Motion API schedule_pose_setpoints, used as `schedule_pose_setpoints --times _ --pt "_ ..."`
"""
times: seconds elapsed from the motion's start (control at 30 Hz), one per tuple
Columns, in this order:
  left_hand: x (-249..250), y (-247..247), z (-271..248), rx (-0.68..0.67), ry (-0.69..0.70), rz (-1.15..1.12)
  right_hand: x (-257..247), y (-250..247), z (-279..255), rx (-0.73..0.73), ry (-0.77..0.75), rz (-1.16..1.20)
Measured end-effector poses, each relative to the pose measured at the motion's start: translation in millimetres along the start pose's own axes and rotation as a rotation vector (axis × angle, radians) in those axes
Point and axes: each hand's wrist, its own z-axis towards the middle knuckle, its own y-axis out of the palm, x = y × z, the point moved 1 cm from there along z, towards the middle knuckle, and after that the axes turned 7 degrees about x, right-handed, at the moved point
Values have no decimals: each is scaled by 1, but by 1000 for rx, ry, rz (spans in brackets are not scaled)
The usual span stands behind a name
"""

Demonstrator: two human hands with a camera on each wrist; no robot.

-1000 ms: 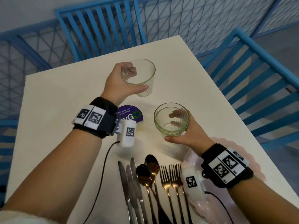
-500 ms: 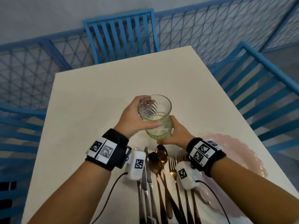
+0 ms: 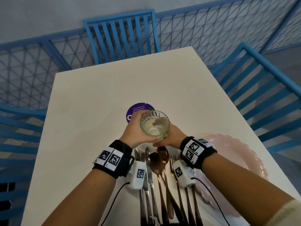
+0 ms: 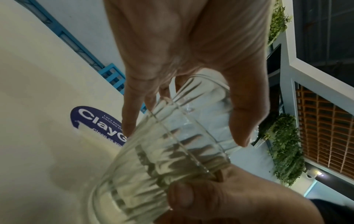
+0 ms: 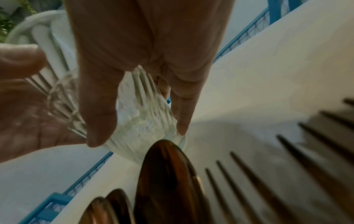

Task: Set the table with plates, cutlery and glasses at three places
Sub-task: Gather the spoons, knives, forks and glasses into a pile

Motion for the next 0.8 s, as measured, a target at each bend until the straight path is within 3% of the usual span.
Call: schedule_pose_setpoints --times 0.33,0.47,0.57,0.67,0.8 --pt "-9 -1 -10 -4 -16 25 -15 -6 -13 1 33 -103" --pt "0 -10 -16 3 -9 105 -20 -18 -34 102 65 -115" --pt "21 -18 -26 164 131 168 -23 -33 -59 266 46 -128" --pt "50 -17 -47 276 334 42 -18 -49 -88 391 69 -89" --pt "73 19 -72 -44 316 62 5 -69 -124 537 163 -155"
